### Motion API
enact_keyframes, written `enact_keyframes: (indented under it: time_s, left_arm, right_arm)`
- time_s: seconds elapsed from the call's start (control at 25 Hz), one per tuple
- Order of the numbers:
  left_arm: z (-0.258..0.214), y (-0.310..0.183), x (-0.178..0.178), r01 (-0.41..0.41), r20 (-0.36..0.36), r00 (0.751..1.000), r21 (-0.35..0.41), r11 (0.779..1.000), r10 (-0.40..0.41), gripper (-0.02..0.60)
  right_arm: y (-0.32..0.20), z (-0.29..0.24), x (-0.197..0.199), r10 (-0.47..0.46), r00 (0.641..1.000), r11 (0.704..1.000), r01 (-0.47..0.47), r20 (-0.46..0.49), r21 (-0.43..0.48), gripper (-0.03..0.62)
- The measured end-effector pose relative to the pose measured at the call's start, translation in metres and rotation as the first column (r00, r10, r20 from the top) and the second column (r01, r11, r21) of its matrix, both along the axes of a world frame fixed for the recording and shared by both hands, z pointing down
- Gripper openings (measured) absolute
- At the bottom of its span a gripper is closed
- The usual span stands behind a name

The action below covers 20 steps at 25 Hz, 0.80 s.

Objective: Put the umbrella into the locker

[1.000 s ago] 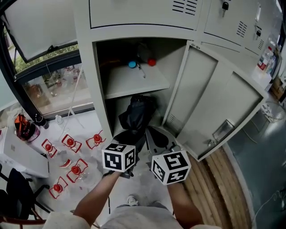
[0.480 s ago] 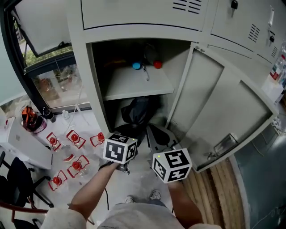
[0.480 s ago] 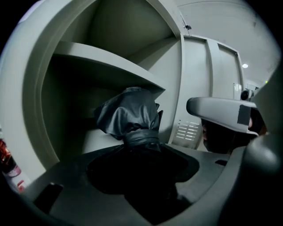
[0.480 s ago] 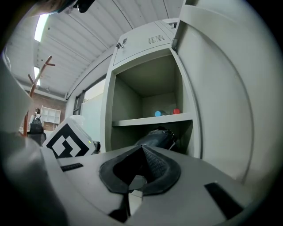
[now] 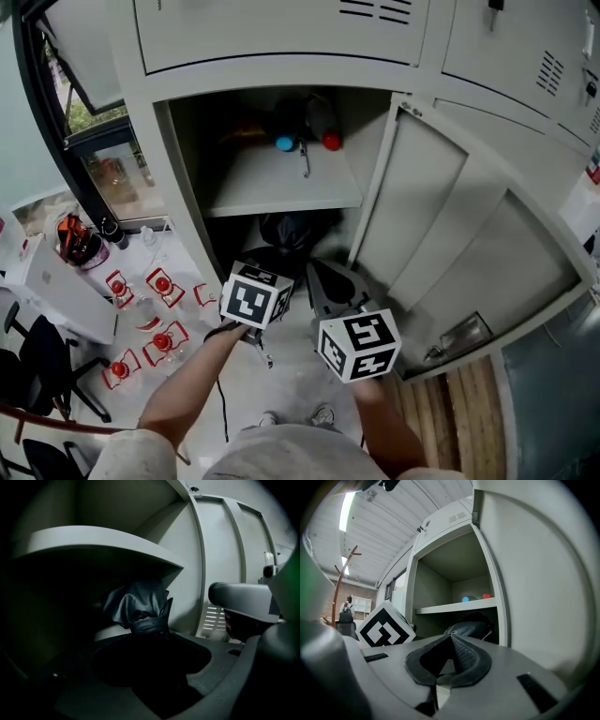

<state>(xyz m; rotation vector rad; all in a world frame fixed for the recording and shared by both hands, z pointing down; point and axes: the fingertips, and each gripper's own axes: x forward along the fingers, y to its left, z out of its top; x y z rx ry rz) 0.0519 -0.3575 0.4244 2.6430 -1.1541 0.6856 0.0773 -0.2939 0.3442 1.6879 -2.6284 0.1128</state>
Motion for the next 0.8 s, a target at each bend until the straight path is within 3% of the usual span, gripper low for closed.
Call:
enact_keyframes:
  time_s: [0.36,0.8]
  left_arm:
    - [-0.005,-0.031,0.003,-0.003,0.143,0.990,0.089,0.996,-0.010,0.255]
    - [-0.005,-0.057,0.016,-0.074,0.232,0.972,0.143,0.987,0.040,0.255]
  right_arm:
    - [-0.011,0.004,0.005,-0.025,1.000,1.000,0.025,0.011,-0.008,0.003]
    - [-0.020,0.010,0.009,-0.040,0.999,0.999,0.040,0.018,-0.021,0.003]
